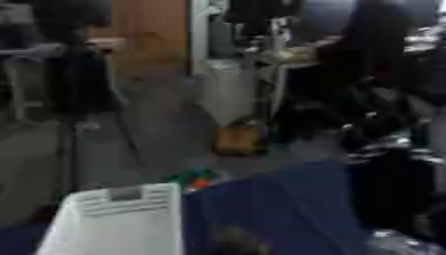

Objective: Pick up objects on the table and place them in the box.

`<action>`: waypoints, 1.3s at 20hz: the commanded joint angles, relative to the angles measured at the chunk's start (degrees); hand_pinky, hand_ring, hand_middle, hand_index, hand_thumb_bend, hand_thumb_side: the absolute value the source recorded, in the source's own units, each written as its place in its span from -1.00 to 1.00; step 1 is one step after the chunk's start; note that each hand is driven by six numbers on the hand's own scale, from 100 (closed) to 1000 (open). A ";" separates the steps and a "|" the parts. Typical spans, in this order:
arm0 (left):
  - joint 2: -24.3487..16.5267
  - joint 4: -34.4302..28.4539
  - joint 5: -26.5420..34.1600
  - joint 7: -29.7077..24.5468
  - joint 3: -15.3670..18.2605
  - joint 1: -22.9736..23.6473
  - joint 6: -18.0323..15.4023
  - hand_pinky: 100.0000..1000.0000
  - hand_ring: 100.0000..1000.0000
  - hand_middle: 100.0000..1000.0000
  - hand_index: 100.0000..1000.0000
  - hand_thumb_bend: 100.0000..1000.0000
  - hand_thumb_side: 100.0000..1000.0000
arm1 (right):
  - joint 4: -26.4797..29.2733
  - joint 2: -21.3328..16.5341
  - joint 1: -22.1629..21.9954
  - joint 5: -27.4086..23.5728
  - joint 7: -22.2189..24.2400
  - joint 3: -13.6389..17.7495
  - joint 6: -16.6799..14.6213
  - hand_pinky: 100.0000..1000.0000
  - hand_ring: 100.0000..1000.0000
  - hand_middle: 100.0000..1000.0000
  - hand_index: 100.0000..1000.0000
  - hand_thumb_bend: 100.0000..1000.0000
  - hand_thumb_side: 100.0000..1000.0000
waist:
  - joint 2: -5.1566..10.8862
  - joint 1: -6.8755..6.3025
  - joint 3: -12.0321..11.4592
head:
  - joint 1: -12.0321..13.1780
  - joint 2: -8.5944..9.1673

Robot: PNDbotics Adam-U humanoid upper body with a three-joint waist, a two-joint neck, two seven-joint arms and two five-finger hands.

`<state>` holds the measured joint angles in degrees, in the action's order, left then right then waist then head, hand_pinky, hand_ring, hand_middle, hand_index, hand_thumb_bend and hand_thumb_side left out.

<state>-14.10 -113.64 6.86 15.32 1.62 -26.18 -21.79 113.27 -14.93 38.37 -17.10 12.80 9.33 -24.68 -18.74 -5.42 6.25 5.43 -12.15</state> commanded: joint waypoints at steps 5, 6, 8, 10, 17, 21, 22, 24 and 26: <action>-3.20 -0.95 -13.72 4.72 2.51 0.35 1.97 0.82 0.81 0.56 0.58 -1.00 0.66 | 1.32 -5.12 0.64 25.44 -8.62 -0.02 -0.38 0.71 0.82 0.64 0.67 -1.00 1.00 | 2.63 1.33 -1.57 | 12.16 -10.43; -3.36 -0.95 -16.35 6.00 2.54 0.46 2.48 0.82 0.81 0.56 0.58 -1.00 0.66 | 1.32 -5.58 0.80 28.85 -10.02 -0.41 0.31 0.71 0.82 0.64 0.67 -1.00 1.00 | 2.77 1.48 -1.82 | 12.63 -11.20; -3.64 -0.95 -20.50 8.47 2.34 0.75 3.53 0.83 0.82 0.56 0.59 -1.00 0.60 | 1.32 -6.23 1.10 34.04 -12.48 -1.39 1.62 0.72 0.83 0.66 0.67 -1.00 1.00 | 2.98 1.75 -2.20 | 13.03 -12.16; -4.02 -0.95 -23.78 10.64 2.40 1.31 4.84 0.86 0.85 0.59 0.62 -1.00 0.55 | 1.32 -7.23 1.51 38.42 -14.32 -2.18 3.88 0.75 0.86 0.68 0.70 -1.00 1.00 | 3.11 2.21 -2.74 | 12.48 -12.54; -5.44 -0.95 -31.12 13.98 2.07 2.62 8.87 0.90 0.91 0.46 0.73 -0.95 0.78 | 1.03 -9.43 2.01 49.38 -14.85 -3.67 8.82 0.74 0.85 0.72 0.78 -1.00 1.00 | 3.57 3.03 -3.84 | 8.29 -18.35; -6.32 -0.95 -34.79 14.46 2.21 3.31 11.33 0.94 0.93 0.47 0.75 -0.78 1.00 | 0.17 -10.37 2.04 55.29 -14.47 -3.58 10.12 0.70 0.80 0.70 0.77 -1.00 1.00 | 3.83 3.16 -4.08 | 6.33 -20.26; -6.76 -0.95 -36.19 14.39 2.43 3.66 12.35 0.94 0.93 0.47 0.75 -0.78 1.00 | -0.31 -10.91 2.06 56.67 -14.58 -3.47 10.53 0.70 0.80 0.70 0.77 -1.00 1.00 | 3.90 3.20 -4.12 | 5.89 -20.40; -7.25 -0.95 -38.05 13.73 2.31 4.44 15.04 0.95 0.95 0.46 0.76 -0.48 1.00 | -1.18 -12.10 2.04 59.07 -14.60 -3.73 10.66 0.71 0.81 0.73 0.79 -1.00 1.00 | 3.96 3.16 -4.18 | 5.22 -20.40; -7.47 -0.95 -38.84 12.93 1.98 4.65 16.68 0.97 0.95 0.47 0.77 -0.70 1.00 | -1.95 -12.81 1.84 60.33 -14.71 -3.91 10.56 0.72 0.81 0.73 0.79 -1.00 1.00 | 4.03 3.10 -4.19 | 4.32 -20.38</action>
<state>-19.70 -113.64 -31.01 28.60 3.39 -21.17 -6.33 111.47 -25.62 39.35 41.78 -1.79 5.40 -14.31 -15.99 -2.38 2.10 10.32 -31.76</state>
